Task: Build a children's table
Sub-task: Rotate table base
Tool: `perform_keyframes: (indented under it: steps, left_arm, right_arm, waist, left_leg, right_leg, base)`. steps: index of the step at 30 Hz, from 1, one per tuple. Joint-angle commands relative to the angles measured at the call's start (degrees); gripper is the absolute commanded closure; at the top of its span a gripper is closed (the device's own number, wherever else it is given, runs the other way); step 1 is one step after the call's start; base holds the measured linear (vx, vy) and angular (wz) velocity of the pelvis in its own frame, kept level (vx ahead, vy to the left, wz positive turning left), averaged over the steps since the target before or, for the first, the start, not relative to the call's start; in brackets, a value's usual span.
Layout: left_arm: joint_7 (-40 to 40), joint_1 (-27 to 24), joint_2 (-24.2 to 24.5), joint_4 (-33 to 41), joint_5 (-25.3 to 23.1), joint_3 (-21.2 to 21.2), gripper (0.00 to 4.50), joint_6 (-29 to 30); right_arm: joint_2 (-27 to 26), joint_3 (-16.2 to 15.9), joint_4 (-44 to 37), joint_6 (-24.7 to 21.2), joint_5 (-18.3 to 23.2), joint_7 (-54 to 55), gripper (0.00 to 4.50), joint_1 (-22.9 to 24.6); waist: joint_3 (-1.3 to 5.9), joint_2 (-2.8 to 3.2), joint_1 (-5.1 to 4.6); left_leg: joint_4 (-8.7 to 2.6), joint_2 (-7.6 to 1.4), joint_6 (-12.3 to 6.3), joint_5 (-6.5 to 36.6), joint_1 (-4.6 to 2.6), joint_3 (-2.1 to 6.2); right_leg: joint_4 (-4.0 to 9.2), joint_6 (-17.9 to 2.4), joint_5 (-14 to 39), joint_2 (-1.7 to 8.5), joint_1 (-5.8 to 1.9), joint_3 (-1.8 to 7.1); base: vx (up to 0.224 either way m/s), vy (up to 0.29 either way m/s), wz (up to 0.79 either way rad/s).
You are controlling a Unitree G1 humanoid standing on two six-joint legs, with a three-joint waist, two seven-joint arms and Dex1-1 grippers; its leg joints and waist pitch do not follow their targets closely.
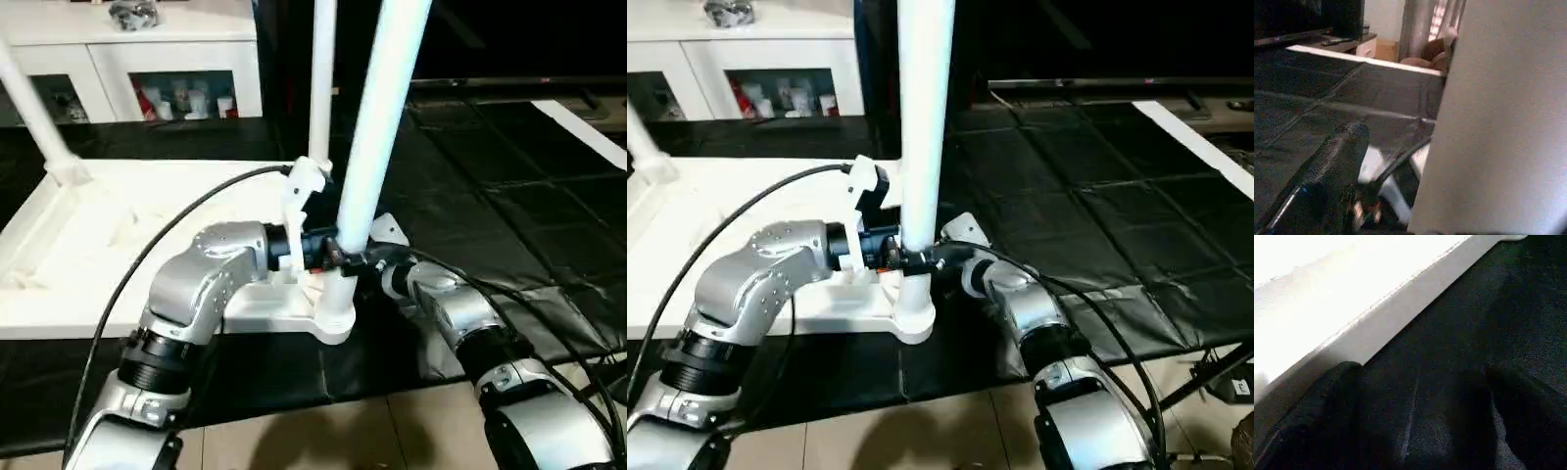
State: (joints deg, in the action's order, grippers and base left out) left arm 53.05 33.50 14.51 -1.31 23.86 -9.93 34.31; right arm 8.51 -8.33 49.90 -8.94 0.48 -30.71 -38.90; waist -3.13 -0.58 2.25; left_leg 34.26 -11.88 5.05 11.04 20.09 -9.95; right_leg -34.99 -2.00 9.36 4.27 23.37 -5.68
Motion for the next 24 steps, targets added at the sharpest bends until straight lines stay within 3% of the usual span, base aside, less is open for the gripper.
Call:
perform_keyframes:
  steps: [1,3,7,15,17,19,21,23,24]
  left_arm:
    - [1.25,-0.04,1.51,-0.04,-0.75,0.51,0.07,-0.72]
    - [1.8,-0.27,2.13,0.26,-0.63,0.53,0.07,-0.57]
    - [7.63,-2.6,8.16,2.85,0.29,0.18,0.07,-0.12]
    - [15.07,-3.48,16.27,1.87,-0.11,-1.24,0.07,-0.13]
    - [15.91,-3.23,17.51,0.72,-1.49,-2.16,0.07,-1.23]
    - [17.74,-2.51,20.47,-2.97,-6.19,-5.14,0.07,-5.03]
    - [18.31,-2.27,21.25,-4.09,-7.47,-5.97,0.32,-6.06]
    - [19.65,-1.4,21.79,-8.05,-10.75,-8.52,0.43,-10.17]
    - [19.99,-1.27,21.91,-9.09,-11.82,-9.35,0.52,-11.68]
  right_arm:
    - [1.52,1.49,-1.17,0.66,0.91,-0.44,0.0,0.23]
    - [1.91,1.67,-1.46,0.61,0.98,-0.58,0.0,0.42]
    - [5.43,3.1,-4.66,-0.23,1.44,-2.88,0.0,2.32]
    - [11.26,3.57,-12.86,-1.39,3.64,-11.14,0.0,5.81]
    - [12.57,3.29,-14.88,-1.64,3.99,-13.26,0.0,6.62]
    - [16.54,2.63,-21.03,-3.16,5.46,-18.94,0.0,9.25]
    - [17.8,2.52,-23.27,-3.92,5.95,-20.77,0.0,10.22]
    - [23.17,2.23,-30.95,-5.54,7.67,-27.15,0.0,13.93]
    - [24.43,2.28,-32.87,-6.27,8.29,-28.59,0.0,14.81]
  waist:
    - [4.0,0.17,0.56]
    - [3.96,0.26,0.75]
    - [3.95,0.47,1.18]
    - [3.71,0.32,1.54]
    - [3.67,0.31,1.61]
    - [3.71,0.21,1.68]
    - [3.81,0.25,1.91]
    - [3.79,0.55,1.96]
    - [3.67,0.57,2.37]
  left_leg:
    - [-3.58,-0.95,-1.74,9.13,0.15,0.1]
    - [-3.61,-0.97,-1.55,9.46,0.05,0.08]
    - [-3.7,-0.97,-1.24,9.91,-0.18,0.11]
    - [-3.83,-0.91,-1.42,10.84,-0.08,0.1]
    - [-3.8,-0.91,-1.42,10.99,-0.11,0.1]
    - [-3.77,-0.91,-1.72,10.79,-0.02,0.14]
    - [-3.78,-0.89,-2.14,10.19,-0.02,0.18]
    - [-3.73,-0.91,-2.08,10.34,-0.07,0.14]
    - [-3.71,-0.86,-2.76,10.81,-0.07,0.19]
  right_leg:
    - [4.03,-10.61,14.49,3.56,-3.65,3.06]
    - [4.01,-10.61,14.53,3.5,-3.6,3.08]
    - [4.02,-10.03,14.98,3.4,-3.5,3.09]
    - [4.21,-9.3,17.02,3.38,-3.57,3.12]
    - [4.36,-8.9,17.95,3.39,-3.54,3.11]
    - [4.33,-8.23,17.86,3.3,-3.59,3.18]
    - [4.34,-7.52,17.48,3.26,-3.71,3.17]
    - [4.51,-7.89,17.46,3.31,-3.66,3.15]
    - [4.85,-7.05,18.18,3.13,-3.75,3.15]
  base:
    - [0.0,0.0,0.0]
    - [0.0,0.0,0.0]
    - [0.0,0.0,0.0]
    - [0.0,0.0,0.0]
    - [0.0,0.0,0.0]
    - [0.0,0.0,0.0]
    - [0.0,0.0,0.0]
    - [0.0,0.0,0.0]
    - [0.0,0.0,0.0]
